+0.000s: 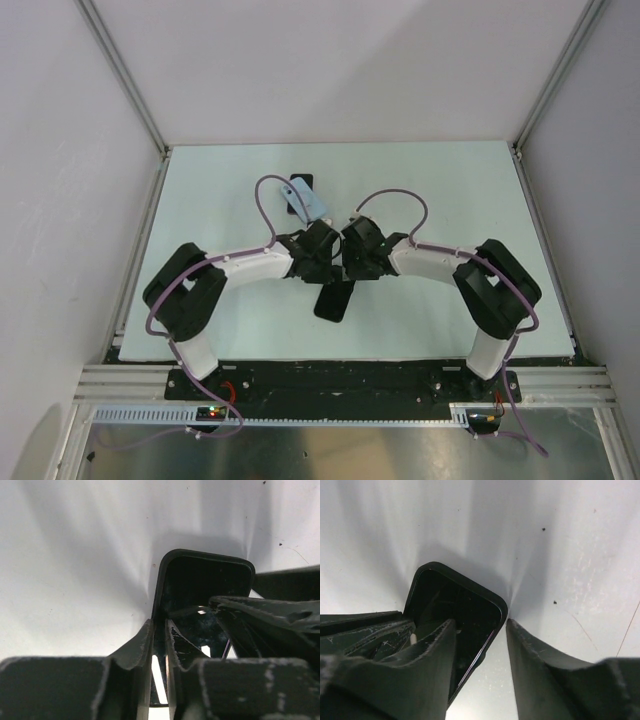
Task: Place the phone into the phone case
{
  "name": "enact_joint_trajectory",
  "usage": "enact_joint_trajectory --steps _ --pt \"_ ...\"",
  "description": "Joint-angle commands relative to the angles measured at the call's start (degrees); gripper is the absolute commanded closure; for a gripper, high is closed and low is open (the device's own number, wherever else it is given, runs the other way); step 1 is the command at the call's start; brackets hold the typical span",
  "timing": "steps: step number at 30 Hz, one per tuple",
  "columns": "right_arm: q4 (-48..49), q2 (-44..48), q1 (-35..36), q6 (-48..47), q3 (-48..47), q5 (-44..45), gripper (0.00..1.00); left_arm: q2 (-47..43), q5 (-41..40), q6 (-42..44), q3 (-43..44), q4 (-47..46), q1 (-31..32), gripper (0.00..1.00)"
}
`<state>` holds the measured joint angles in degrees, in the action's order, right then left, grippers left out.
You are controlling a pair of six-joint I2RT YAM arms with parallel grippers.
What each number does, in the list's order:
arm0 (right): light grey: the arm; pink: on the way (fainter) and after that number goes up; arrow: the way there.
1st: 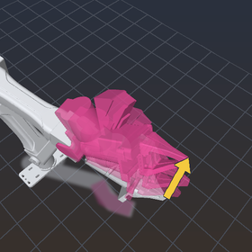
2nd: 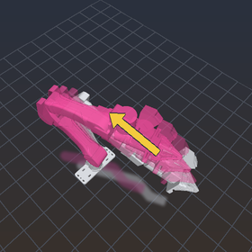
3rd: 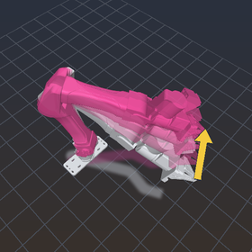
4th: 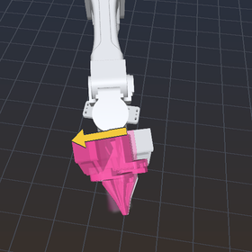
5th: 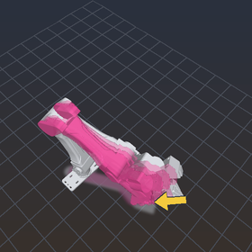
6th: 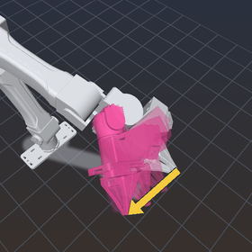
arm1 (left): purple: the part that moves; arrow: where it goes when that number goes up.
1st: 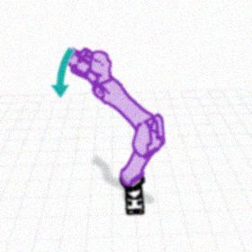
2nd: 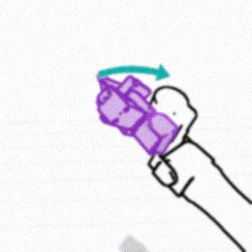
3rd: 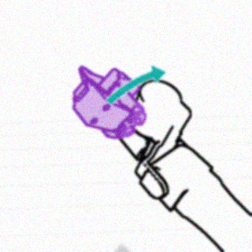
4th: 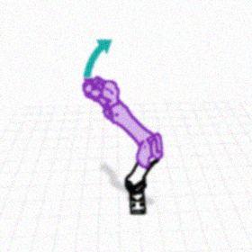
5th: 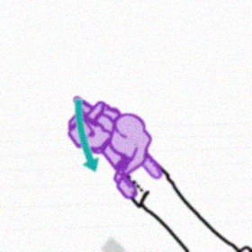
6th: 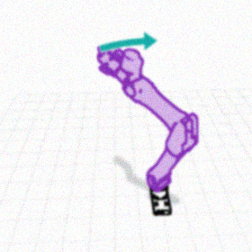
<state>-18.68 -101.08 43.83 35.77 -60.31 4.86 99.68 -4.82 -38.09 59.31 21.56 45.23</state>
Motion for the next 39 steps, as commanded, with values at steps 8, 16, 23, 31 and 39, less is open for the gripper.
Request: enact_joint_trajectory --steps 8,16,23,31,39 --pt "-2.89 8.0 3.6 9.78 -0.14 8.79 0.17 -15.89 3.25 0.67 -3.15 3.84 -7.43 0.49" --pt "-11.64 2.73 15.11 32.94 -4.18 24.1 0.01 -31.11 3.81 3.03 -8.49 6.69 -13.31 0.32" --pt "-19.23 -3.34 16.84 41.16 -10.31 28.83 0.01 -37.59 5.92 4.99 -11.65 7.74 -14.46 0.29" --pt "-16.63 -8.32 16.98 37.71 -12.94 26.46 0.01 -40.06 7.49 5.98 -12.89 8.0 -14.82 0.29" --pt "-21.28 -11.95 16.91 37.06 -15.48 26.61 0.05 -39.7 7.87 6.1 -13.07 8.09 -14.82 0.29"
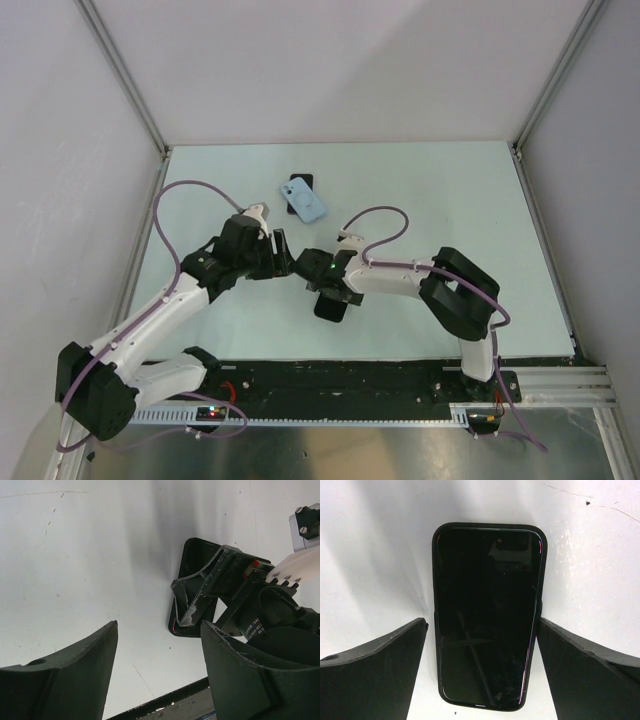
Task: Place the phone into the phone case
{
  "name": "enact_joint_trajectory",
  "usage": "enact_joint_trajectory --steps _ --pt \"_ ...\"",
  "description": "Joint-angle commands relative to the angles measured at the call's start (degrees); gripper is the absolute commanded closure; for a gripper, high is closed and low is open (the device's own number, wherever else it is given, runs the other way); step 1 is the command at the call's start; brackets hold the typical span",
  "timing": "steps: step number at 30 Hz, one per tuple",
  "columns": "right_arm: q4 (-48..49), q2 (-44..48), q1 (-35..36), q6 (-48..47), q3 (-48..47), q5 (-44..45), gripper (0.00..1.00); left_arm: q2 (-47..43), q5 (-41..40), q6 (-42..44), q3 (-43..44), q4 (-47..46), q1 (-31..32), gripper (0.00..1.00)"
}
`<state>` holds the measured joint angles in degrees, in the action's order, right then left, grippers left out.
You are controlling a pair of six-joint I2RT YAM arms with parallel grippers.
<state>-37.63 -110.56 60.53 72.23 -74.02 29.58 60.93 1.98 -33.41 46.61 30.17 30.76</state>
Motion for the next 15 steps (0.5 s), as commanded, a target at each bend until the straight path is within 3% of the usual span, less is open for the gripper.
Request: enact_joint_trajectory --steps 1,6,15 --pt "-2.61 -2.77 0.29 -0.17 -1.85 1.89 0.08 -0.88 1.13 1.38 -0.38 -0.58 -0.35 0.29" --pt "-4.0 -4.2 0.35 -6.39 -2.09 2.14 0.31 -1.01 0.93 1.25 -0.32 -0.6 -0.36 0.29" --pt "0.56 0.42 -6.51 -26.55 -1.34 0.49 0.44 -0.77 1.25 -0.11 0.5 -0.57 -0.37 0.29"
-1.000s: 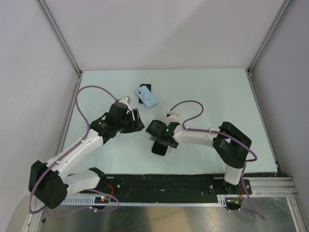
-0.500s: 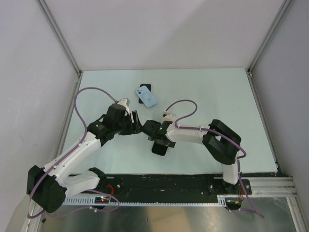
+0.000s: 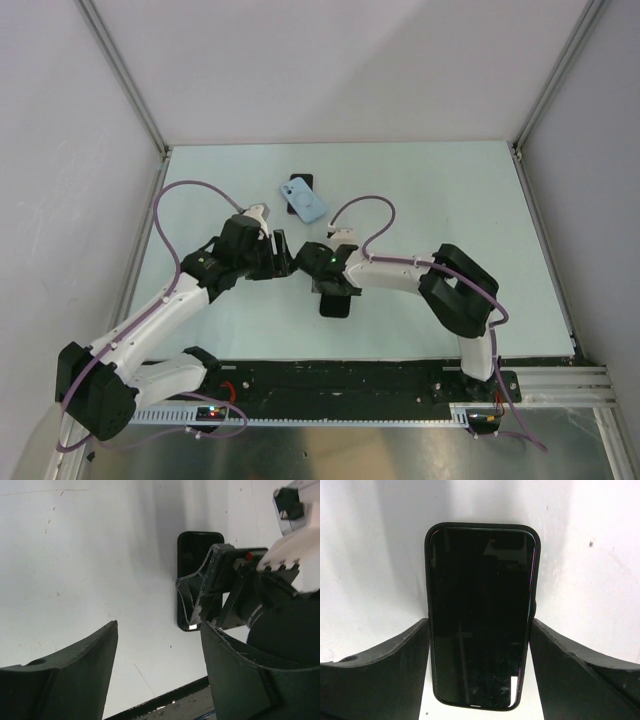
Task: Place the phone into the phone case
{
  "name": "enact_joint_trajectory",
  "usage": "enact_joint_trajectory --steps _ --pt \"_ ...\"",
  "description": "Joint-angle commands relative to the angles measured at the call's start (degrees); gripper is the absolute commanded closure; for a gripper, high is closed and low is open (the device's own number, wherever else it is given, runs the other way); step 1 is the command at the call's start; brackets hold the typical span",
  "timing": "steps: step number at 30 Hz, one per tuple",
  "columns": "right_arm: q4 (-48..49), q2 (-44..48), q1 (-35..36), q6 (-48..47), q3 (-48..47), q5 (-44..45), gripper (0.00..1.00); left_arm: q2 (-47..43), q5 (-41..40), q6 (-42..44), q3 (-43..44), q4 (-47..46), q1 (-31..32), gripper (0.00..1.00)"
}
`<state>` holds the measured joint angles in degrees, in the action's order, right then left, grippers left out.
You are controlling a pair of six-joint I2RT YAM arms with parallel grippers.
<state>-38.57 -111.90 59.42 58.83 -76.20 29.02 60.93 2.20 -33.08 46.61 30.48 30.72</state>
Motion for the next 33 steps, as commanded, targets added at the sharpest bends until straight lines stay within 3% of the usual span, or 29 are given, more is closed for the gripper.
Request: enact_joint_trajectory --steps 1,11,17,28,33 --pt "2.9 2.82 -6.96 -16.52 1.04 0.44 0.45 -0.75 1.09 -0.64 0.55 -0.87 -0.32 0.29" --pt "19.65 4.98 -29.04 -42.28 0.69 -14.95 0.46 1.61 0.47 -3.01 1.99 -0.89 -0.33 0.29" --pt "19.51 -1.49 -39.02 -49.14 -7.56 -21.72 0.46 4.57 -0.88 -3.91 3.81 -0.98 -0.35 0.28" --pt "9.02 -17.76 -44.15 -51.19 -30.53 -29.49 0.45 10.02 -0.39 -3.59 7.26 -0.95 -0.38 0.28" --pt "5.96 -18.63 -44.26 -50.08 -31.21 -29.73 0.43 10.33 -0.14 -3.32 7.31 -1.0 -0.39 0.28"
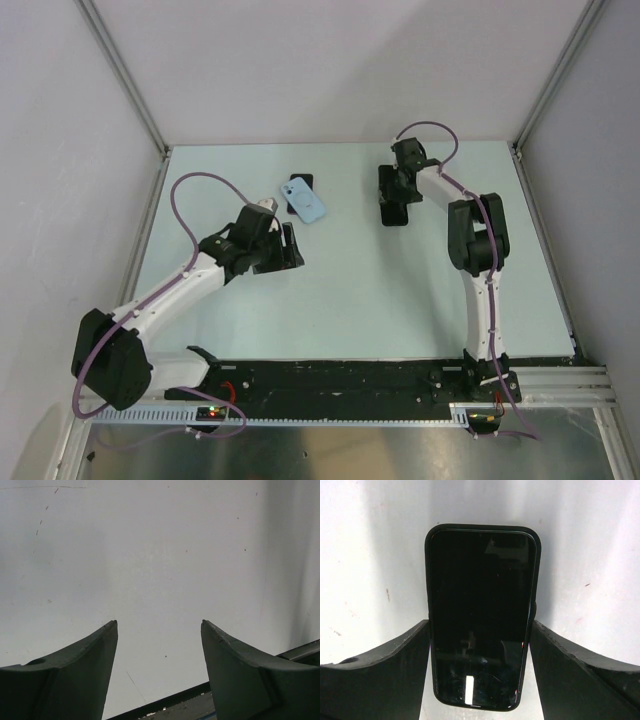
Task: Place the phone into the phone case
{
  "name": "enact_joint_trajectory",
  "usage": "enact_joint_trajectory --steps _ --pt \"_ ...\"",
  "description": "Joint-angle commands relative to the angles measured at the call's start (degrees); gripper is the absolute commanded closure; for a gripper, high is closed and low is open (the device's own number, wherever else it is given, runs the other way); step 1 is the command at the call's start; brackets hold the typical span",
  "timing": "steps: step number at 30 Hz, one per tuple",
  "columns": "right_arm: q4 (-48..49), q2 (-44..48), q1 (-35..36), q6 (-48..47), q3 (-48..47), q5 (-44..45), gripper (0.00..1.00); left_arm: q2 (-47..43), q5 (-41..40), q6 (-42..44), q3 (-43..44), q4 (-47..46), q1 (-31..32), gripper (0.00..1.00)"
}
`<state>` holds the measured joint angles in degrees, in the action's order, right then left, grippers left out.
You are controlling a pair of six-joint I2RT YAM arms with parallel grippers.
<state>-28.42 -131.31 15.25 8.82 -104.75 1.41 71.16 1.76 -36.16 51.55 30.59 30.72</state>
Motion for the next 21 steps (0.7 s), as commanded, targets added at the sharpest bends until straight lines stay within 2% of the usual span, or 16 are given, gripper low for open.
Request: enact_joint_trajectory --steps 1,8,15,18,21 --pt "-4.36 1.09 -0.2 0.12 -2.13 -2.08 0.4 0.16 0.41 -0.19 2.35 -1.12 -0.44 0.28" --pt "-3.34 5.15 -0.5 0.06 2.19 0.25 0.04 -0.45 0.12 0.54 2.46 -1.14 -0.49 0.27" --pt "1.05 12.78 1.55 0.23 6.27 0.98 0.01 -2.49 0.19 1.35 2.9 -1.01 -2.84 0.27" --pt "4.05 14.06 6.33 -2.37 6.19 -1.36 0.01 -4.59 0.48 1.36 2.5 -0.63 -5.98 0.27" --pt "4.42 11.6 11.13 -5.68 2.15 -2.95 0.0 -6.77 1.08 1.47 1.89 -0.07 -9.91 0.27"
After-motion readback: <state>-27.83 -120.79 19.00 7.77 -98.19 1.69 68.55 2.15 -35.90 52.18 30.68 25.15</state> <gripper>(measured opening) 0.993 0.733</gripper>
